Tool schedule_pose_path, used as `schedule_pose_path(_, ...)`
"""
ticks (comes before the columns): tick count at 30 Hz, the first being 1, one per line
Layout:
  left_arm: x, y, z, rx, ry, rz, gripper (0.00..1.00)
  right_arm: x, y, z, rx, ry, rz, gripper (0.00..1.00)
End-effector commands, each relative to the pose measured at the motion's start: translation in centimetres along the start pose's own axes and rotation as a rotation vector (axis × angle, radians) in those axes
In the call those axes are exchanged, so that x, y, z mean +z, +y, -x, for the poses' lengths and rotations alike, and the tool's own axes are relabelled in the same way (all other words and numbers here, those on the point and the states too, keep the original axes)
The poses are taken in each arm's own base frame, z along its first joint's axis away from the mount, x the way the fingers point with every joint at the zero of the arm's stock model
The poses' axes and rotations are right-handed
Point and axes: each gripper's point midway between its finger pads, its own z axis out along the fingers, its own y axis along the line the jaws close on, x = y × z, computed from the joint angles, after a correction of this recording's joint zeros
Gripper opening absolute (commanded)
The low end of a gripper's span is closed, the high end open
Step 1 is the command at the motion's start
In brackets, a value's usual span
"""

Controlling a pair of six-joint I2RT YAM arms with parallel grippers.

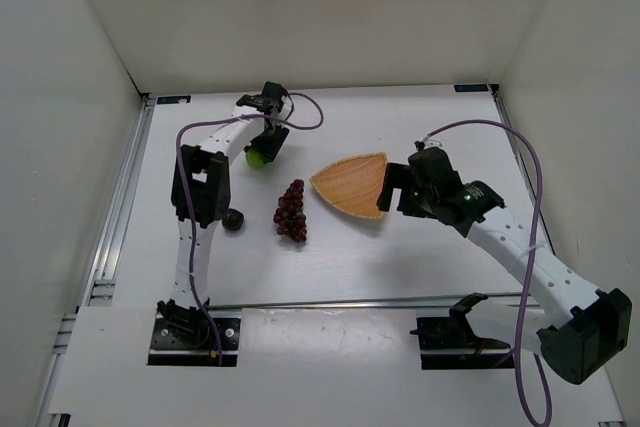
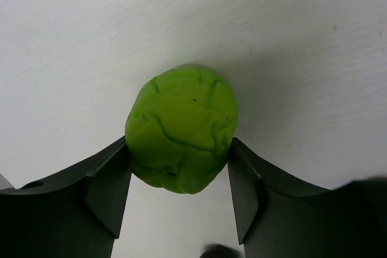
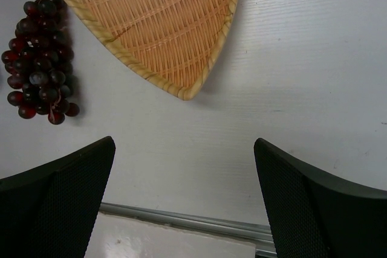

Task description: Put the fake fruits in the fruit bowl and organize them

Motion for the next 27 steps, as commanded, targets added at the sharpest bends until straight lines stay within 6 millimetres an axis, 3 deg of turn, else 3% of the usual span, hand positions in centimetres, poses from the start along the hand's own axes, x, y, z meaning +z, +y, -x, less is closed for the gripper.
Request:
schedule_pose_path(1, -6.4, 1.0, 2.1, -0.003, -0.126, 0.045, 0.22, -1.1, 0.9, 1.9, 0.015, -0.070, -0.003, 0.99)
schedule_pose_path(2, -7.9, 1.0, 2.7, -0.014, -0.157, 0.054, 0.22, -1.1, 0.8, 2.0, 0.028, -0.076, -0.011, 0.99)
schedule_pose_path(3, -11.0, 1.3, 3.6, -0.021, -0.227, 0.059, 0.22, -1.0, 0.6, 2.2, 0.028, -0.085, -0.023, 0.99)
schedule_pose_path(5, -13.9, -2.1, 5.0, 0.006, -0.336, -0.038, 0.23, -1.4, 0.2, 2.1, 0.052, -0.098, -0.036, 0.99)
schedule_pose_path(6, -16.6, -3.3, 5.6, 0.027, -0.412, -0.094, 0.25, -1.1, -0.2, 1.8, 0.077, -0.096, -0.053, 0.99)
schedule_pose_path(7, -17.8, -6.2, 5.9, 0.072, -0.450, -0.165, 0.26, -1.5, -0.5, 1.9, 0.097, -0.110, -0.065, 0.99)
schedule_pose_path(9, -18.6, -10.3, 5.7, 0.145, -0.473, -0.292, 0.28, -1.6, -1.9, 2.0, 0.164, -0.142, -0.138, 0.99)
schedule_pose_path(11, -18.1, -14.7, 5.2, 0.219, -0.449, -0.365, 0.29, -2.0, -3.2, 1.5, 0.195, -0.139, -0.195, 0.99)
schedule_pose_path(14, -15.8, -19.2, 4.5, 0.320, -0.384, -0.405, 0.32, -3.2, -3.6, 2.5, 0.226, -0.195, -0.202, 0.99)
schedule_pose_path(16, -16.2, -20.2, 6.1, 0.343, -0.400, -0.397, 0.32, -4.0, -3.8, 2.7, 0.232, -0.220, -0.199, 0.99)
schedule_pose_path(17, -14.4, -20.9, 5.7, 0.355, -0.343, -0.400, 0.35, -4.2, -3.8, 2.8, 0.235, -0.228, -0.192, 0.99)
schedule_pose_path(18, -15.7, -21.4, 7.1, 0.359, -0.384, -0.404, 0.38, -4.5, -4.1, 2.8, 0.235, -0.233, -0.200, 0.99)
schedule_pose_path(20, -15.5, -22.1, 7.5, 0.368, -0.383, -0.408, 0.46, -4.9, -4.2, 2.7, 0.240, -0.246, -0.188, 0.99)
schedule_pose_path(21, -15.7, -22.6, 7.4, 0.376, -0.385, -0.412, 0.62, -5.1, -4.2, 2.8, 0.243, -0.253, -0.183, 0.99)
schedule_pose_path(22, -15.9, -23.0, 7.3, 0.384, -0.387, -0.416, 0.72, -5.2, -4.4, 2.6, 0.230, -0.254, -0.182, 0.99)
schedule_pose_path(24, -17.1, -23.1, 7.5, 0.398, -0.412, -0.410, 0.83, -5.2, -3.8, 2.4, 0.179, -0.233, -0.150, 0.99)
schedule_pose_path(26, -19.1, -22.2, 8.2, 0.384, -0.463, -0.395, 1.00, -5.1, -2.6, 2.2, 0.088, -0.210, -0.107, 0.99)
schedule_pose_path(27, -19.9, -22.2, 8.3, 0.386, -0.479, -0.386, 1.00, -4.5, -2.2, 2.0, 0.053, -0.187, -0.112, 0.99)
